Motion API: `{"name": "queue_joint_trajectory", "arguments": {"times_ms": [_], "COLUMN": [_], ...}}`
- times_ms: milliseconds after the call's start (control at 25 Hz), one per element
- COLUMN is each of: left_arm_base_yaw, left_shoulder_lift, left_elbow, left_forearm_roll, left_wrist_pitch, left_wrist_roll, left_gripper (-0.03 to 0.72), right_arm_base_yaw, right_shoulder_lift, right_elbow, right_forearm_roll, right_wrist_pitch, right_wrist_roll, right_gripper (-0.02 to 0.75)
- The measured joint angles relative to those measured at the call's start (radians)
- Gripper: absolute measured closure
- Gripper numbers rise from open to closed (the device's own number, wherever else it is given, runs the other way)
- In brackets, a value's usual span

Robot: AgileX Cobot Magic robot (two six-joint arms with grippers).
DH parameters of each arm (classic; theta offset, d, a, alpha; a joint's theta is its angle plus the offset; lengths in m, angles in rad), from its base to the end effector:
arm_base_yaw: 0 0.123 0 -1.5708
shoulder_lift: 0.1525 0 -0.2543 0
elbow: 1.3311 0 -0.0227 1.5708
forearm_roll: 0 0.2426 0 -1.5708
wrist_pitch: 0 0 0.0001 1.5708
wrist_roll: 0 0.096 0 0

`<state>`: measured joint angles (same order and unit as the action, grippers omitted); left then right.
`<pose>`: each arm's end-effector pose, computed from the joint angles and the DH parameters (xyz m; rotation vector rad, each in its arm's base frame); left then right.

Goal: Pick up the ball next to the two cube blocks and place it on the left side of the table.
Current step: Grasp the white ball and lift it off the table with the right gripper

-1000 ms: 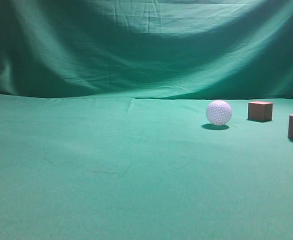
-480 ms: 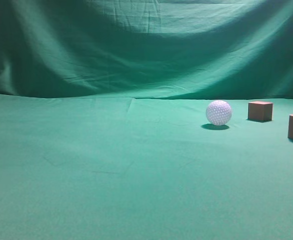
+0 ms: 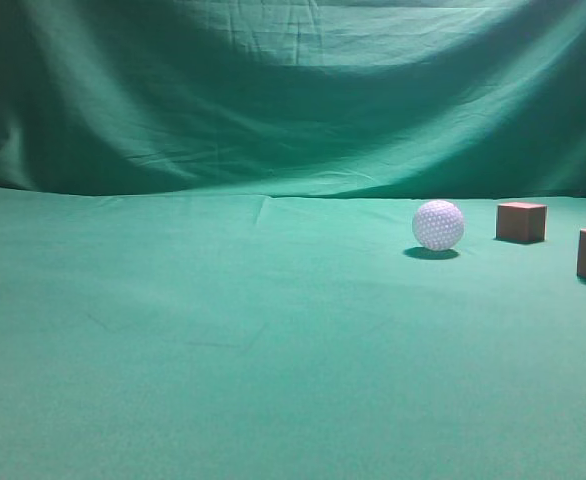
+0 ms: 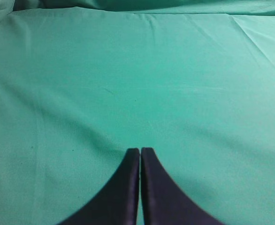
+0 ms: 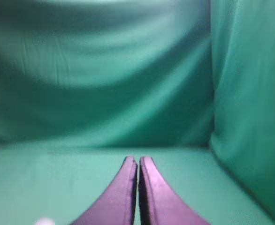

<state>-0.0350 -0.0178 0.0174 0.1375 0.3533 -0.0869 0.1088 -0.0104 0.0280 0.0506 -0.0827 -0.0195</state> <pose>0.0804 0.0018 0.1760 0.0374 1.8330 0.0485 0.0832 0.0087 0.2130 -0.0518 1.4186 0.1125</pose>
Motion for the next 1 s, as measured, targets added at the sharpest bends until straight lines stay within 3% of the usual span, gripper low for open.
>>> {"name": "queue_joint_trajectory", "arguments": {"times_ms": [80, 160, 480, 640, 880, 1000], "left_arm_base_yaw": [0.000, 0.000, 0.000, 0.000, 0.000, 0.000], "left_shoulder_lift": [0.000, 0.000, 0.000, 0.000, 0.000, 0.000], "left_elbow": [0.000, 0.000, 0.000, 0.000, 0.000, 0.000], "left_forearm_roll": [0.000, 0.000, 0.000, 0.000, 0.000, 0.000], "left_wrist_pitch": [0.000, 0.000, 0.000, 0.000, 0.000, 0.000], "left_wrist_roll": [0.000, 0.000, 0.000, 0.000, 0.000, 0.000], "left_gripper": [0.688, 0.688, 0.688, 0.688, 0.688, 0.688], "right_arm_base_yaw": [0.000, 0.000, 0.000, 0.000, 0.004, 0.066], "right_shoulder_lift": [0.000, 0.000, 0.347, 0.571, 0.890, 1.035], "right_elbow": [0.000, -0.015, -0.416, -0.557, -0.751, -0.824], "right_forearm_roll": [0.001, 0.002, 0.004, 0.060, 0.298, 0.363], "right_wrist_pitch": [-0.148, -0.177, 0.349, 0.555, 0.768, 0.802], "right_wrist_roll": [0.018, 0.071, 0.127, 0.104, -0.235, -0.373], "right_gripper": [0.738, 0.738, 0.738, 0.738, 0.738, 0.738]}}
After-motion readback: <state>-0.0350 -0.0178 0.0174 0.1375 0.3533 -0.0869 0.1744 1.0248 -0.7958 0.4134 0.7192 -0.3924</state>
